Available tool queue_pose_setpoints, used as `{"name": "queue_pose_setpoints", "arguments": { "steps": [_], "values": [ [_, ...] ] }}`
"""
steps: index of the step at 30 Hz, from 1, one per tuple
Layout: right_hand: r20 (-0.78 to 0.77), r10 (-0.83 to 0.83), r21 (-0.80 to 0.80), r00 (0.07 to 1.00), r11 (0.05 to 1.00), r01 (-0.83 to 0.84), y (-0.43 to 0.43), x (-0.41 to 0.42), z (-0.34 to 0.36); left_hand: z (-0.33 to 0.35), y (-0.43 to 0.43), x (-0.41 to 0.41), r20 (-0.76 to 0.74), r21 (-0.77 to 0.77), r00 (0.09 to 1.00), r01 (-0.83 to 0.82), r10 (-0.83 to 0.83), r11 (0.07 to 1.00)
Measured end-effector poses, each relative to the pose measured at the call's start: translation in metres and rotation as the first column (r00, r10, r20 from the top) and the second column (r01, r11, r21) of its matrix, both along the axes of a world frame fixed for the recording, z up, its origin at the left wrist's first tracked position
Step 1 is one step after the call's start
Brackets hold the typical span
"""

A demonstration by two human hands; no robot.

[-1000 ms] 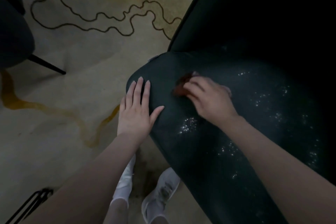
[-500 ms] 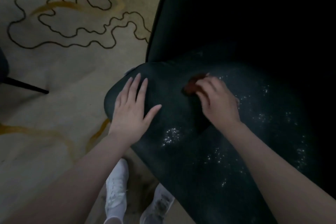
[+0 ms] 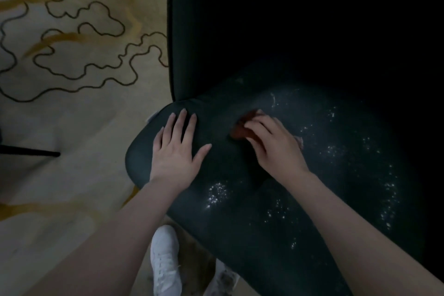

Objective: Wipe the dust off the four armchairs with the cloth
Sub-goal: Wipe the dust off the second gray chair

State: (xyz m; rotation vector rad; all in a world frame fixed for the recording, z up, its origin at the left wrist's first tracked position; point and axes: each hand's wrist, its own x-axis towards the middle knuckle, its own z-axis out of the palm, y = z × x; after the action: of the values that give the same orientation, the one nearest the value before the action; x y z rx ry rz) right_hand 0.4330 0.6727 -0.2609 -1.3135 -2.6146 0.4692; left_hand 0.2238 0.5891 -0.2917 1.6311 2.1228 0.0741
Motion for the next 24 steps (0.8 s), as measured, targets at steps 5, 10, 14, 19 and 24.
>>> {"name": "queue_pose_setpoints", "arguments": {
  "steps": [5,10,14,19,24],
  "values": [
    [0.018,-0.357,0.001,0.934,0.934,0.357,0.020,0.006,0.006,0.007,0.003,0.000,0.028,-0.031,1.000,-0.007,0.008,1.000],
    [0.020,-0.579,-0.027,0.815,0.815,0.579,0.101,-0.037,0.002,0.004,0.004,0.001,0.029,-0.059,0.999,-0.017,0.019,0.998],
    [0.168,-0.354,-0.111,0.920,0.921,0.375,0.112,-0.085,-0.003,0.004,0.005,0.000,0.042,-0.053,0.999,-0.030,0.032,0.998],
    [0.008,0.073,-0.159,0.997,0.985,-0.071,0.042,-0.059,0.007,0.010,0.007,-0.002,0.059,-0.069,0.998,-0.034,0.038,0.997],
    [0.046,-0.058,-0.138,0.997,0.988,0.064,0.014,0.001,0.016,0.012,0.008,-0.002,0.063,-0.090,0.998,-0.022,0.027,0.996]
  ]
}}
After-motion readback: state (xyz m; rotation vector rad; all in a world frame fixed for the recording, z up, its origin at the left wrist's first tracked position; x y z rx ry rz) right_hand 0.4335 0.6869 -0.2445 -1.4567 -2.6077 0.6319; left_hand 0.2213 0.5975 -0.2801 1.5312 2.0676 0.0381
